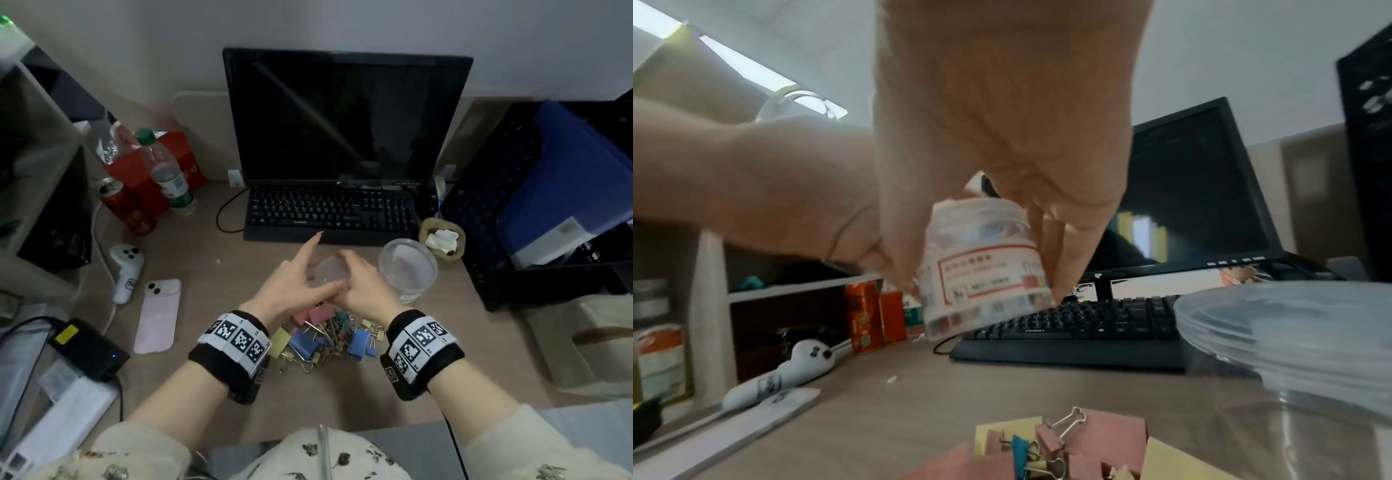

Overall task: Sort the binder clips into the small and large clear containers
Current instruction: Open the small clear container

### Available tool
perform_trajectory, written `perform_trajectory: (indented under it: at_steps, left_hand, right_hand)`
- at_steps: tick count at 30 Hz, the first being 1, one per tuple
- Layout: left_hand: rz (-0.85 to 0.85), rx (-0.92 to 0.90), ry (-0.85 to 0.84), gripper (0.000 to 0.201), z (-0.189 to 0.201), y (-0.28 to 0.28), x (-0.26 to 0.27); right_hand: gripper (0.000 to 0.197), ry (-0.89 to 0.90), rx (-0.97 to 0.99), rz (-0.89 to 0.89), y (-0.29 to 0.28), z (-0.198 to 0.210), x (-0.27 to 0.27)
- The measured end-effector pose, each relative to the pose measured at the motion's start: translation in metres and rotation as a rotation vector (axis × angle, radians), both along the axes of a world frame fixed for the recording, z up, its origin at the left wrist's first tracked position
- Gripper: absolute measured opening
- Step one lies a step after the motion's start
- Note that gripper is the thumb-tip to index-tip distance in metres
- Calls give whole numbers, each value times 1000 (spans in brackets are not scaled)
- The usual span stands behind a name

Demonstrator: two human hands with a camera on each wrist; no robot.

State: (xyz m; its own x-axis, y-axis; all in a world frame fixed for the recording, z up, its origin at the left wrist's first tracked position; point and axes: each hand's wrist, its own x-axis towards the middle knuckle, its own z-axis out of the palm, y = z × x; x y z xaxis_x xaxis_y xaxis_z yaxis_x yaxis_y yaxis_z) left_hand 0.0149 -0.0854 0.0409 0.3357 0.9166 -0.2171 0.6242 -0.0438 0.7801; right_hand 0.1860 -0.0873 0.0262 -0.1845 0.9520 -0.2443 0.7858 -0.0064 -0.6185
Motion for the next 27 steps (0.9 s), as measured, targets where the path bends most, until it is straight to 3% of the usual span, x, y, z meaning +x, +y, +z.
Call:
perform_trajectory:
  at_steps: [2, 6, 9, 12, 14, 17, 19, 23, 27]
  left_hand:
    - [-24, -82, -117, 105, -6, -6, -5]
    - [-137, -197, -107, 111, -17, -10, -6]
    - [-129, -99, -27, 106, -23, -11, 2]
    - [1, -107, -25, 69, -23, -13, 10]
    - [-24, -151, -16, 49, -23, -13, 13]
    - [-128, -123, 69, 37, -17, -13, 14]
    - [-154, -114, 39, 31, -14, -13, 14]
    - [-160, -236, 11, 43, -12, -9, 8]
    - [-218, -291, 85, 55, -10, 0, 4]
  right_hand:
    - [85, 68, -7, -77, 0, 0, 5]
    - [87, 136, -21, -117, -4, 0, 10]
    - [83, 134, -55, -109, -8, 4, 11]
    - [82, 129, -91, -44, -12, 8, 10]
    - [85, -20, -66, -1, -13, 13, 10]
    - [89, -243, -19, 41, -11, 17, 9]
    - [84, -232, 23, 58, -10, 15, 8]
    - [78, -154, 15, 138, -8, 6, 16]
    - [78, -16, -153, 194, -7, 5, 24]
